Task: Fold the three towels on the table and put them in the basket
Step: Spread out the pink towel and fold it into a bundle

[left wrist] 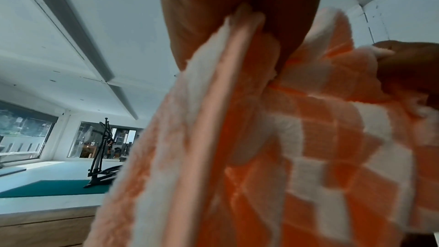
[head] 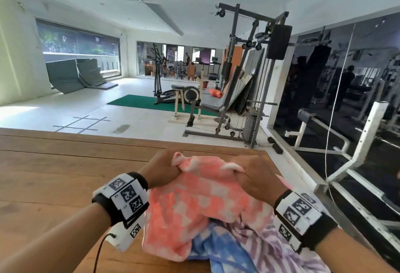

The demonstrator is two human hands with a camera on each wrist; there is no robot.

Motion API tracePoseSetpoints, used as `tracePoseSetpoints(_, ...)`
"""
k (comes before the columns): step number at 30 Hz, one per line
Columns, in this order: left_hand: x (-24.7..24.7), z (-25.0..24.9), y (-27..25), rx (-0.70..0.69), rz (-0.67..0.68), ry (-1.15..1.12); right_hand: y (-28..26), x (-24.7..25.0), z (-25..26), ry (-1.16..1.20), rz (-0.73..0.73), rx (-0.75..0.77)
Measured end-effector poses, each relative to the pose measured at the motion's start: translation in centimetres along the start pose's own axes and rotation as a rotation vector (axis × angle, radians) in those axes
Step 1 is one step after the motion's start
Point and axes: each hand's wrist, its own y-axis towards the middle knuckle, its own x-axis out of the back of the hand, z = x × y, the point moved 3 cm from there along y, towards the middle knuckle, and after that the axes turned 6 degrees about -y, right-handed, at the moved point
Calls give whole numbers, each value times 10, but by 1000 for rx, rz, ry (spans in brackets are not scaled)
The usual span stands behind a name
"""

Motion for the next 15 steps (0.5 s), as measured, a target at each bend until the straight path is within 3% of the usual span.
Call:
tracePoseSetpoints(2,-3,0,-7,35,73,-7,-7,-1,3,-207,160,-14)
tracePoseSetpoints(4,-11,-1,-17,105,254,27,-17,-7,1,-399,372,-59)
tracePoseSetpoints(7,-24,-2,-35,61,509,484,-29,-17,7,-577,517,-126)
tracePoseSetpoints(9,-24,5,-40,29,483,630,-34,-26,18,-531,563,-147)
tracePoseSetpoints(12,-8,24,-44,40,383,461,-41,-32,33,-231,567,-236)
tracePoseSetpoints(15,6,35,-59,-6,430,279,-44,-38,43,-147,531,-245)
